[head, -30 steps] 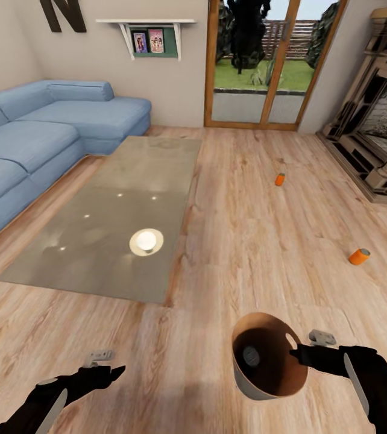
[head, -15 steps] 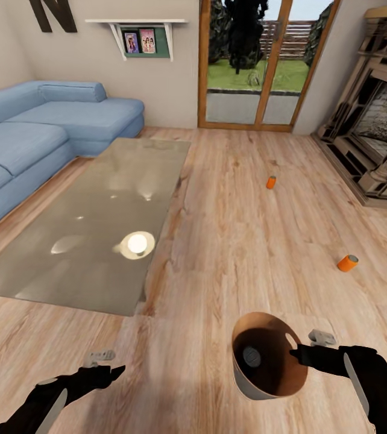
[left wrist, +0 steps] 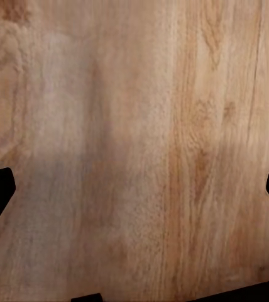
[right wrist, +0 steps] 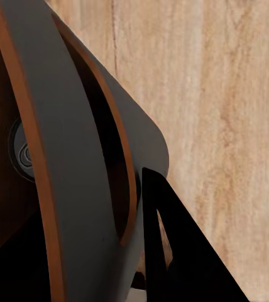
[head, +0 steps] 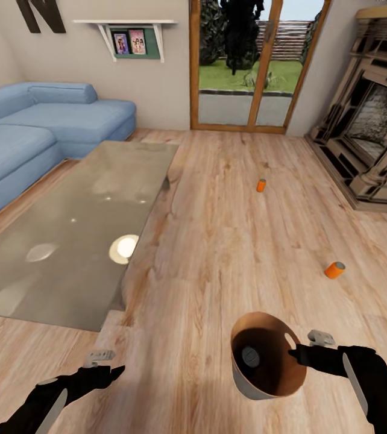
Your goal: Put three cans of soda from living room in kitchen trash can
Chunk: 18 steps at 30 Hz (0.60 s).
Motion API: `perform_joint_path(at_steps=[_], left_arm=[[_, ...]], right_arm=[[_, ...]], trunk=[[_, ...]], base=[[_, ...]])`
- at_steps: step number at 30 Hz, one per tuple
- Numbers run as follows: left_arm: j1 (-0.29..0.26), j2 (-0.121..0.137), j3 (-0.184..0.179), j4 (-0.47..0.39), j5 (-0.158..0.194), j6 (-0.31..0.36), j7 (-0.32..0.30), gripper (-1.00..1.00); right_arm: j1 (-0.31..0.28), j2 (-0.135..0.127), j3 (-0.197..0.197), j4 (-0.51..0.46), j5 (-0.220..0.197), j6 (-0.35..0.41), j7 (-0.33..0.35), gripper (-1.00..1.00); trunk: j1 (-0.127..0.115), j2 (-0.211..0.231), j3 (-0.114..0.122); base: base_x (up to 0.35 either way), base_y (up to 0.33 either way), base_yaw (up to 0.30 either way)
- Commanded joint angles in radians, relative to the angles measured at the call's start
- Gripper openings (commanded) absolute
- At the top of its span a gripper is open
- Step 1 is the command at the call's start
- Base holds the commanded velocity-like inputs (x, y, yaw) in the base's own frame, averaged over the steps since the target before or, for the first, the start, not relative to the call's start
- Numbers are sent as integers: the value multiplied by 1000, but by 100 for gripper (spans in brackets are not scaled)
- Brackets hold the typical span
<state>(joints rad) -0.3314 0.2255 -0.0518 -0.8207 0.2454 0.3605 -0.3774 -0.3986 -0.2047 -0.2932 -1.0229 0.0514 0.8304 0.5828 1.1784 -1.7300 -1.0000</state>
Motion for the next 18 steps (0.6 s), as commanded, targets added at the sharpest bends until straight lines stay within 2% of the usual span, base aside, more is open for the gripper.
perform_joint_path(at_steps=[1, 18], left_arm=[[0, 0, 0, 0, 0, 0, 0, 100], [0, 0, 0, 0, 0, 0, 0, 100]], right_arm=[[0, 0, 0, 0, -16, 6, 2, -100], [0, 2, 0, 0, -16, 6, 1, -100]], trunk=[[0, 0, 1], [0, 0, 22]], base=[[143, -315, -106], [143, -315, -175]])
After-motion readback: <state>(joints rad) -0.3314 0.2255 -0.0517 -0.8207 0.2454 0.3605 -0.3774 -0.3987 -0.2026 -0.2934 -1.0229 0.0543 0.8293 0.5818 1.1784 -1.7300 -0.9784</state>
